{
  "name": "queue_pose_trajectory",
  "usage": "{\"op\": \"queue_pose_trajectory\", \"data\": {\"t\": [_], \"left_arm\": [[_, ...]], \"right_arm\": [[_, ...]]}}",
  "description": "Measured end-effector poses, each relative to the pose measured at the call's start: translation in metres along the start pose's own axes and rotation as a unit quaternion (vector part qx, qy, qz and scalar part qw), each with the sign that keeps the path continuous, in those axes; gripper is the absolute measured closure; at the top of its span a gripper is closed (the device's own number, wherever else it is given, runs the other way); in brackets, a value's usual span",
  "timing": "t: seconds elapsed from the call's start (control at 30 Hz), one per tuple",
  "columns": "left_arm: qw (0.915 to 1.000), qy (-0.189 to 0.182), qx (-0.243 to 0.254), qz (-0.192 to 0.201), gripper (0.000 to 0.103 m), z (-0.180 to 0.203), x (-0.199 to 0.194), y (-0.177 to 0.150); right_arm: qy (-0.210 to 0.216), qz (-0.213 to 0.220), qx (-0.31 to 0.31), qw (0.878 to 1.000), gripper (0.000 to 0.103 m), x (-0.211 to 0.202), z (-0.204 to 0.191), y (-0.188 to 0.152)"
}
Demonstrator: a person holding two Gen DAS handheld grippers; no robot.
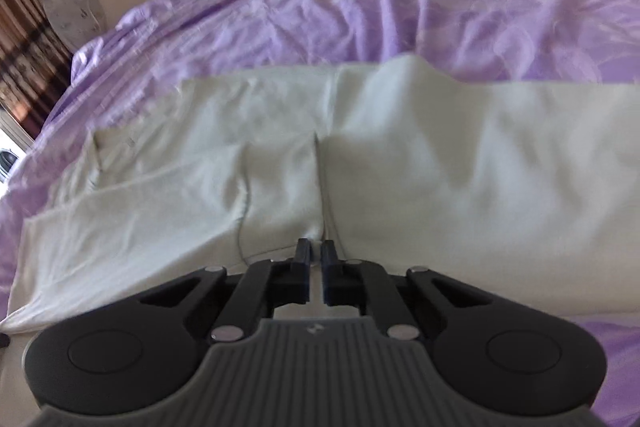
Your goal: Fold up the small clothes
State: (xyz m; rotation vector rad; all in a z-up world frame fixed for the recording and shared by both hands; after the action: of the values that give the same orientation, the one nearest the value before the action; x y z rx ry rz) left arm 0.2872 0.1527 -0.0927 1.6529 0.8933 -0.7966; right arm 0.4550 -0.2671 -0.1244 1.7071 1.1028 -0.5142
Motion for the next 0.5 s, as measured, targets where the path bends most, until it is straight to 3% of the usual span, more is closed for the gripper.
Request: {"op": "queue_pose_trajectory", "data": {"t": [0.1, 0.17, 0.27, 0.4, 0.5], "left_arm": [[0.9997, -0.007, -0.019, -0.012, 0.091, -0.005, -0.001, 0.0], [0.9991, -0.015, -0.032, -0.023, 0.082, -0.013, -0.006, 0.0], [0.9989, -0.012, -0.041, -0.021, 0.081, -0.022, -0.021, -0.004], [0.9979, -0.011, -0.063, 0.007, 0.081, -0.031, -0.052, 0.0], [0.9958, -0.008, -0.084, 0.036, 0.074, -0.035, -0.077, 0.008]], "right_arm": [[-0.004, -0.005, 0.002, 1.0, 0.103, 0.007, 0.003, -0.002], [-0.003, -0.006, 0.0, 1.0, 0.099, 0.003, 0.002, -0.001], [-0.012, 0.005, 0.001, 1.0, 0.095, -0.015, 0.004, 0.003], [-0.012, 0.026, 0.011, 1.0, 0.088, -0.052, 0.01, 0.01], [-0.019, 0.046, 0.006, 0.999, 0.079, -0.088, 0.014, 0.018]]}}
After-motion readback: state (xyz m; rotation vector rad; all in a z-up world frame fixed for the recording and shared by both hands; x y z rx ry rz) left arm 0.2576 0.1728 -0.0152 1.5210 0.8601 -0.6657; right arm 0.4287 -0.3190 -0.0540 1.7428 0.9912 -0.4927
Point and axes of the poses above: each gripper's, at about its wrist camera, not at the fingertips, and x roughly the way its jaws point, z to its right, y to its top, the point moved 4 cm from there along x, roughly the way its jaws point, and after that the axes turned 7 degrees about y, right-handed, at the moved point
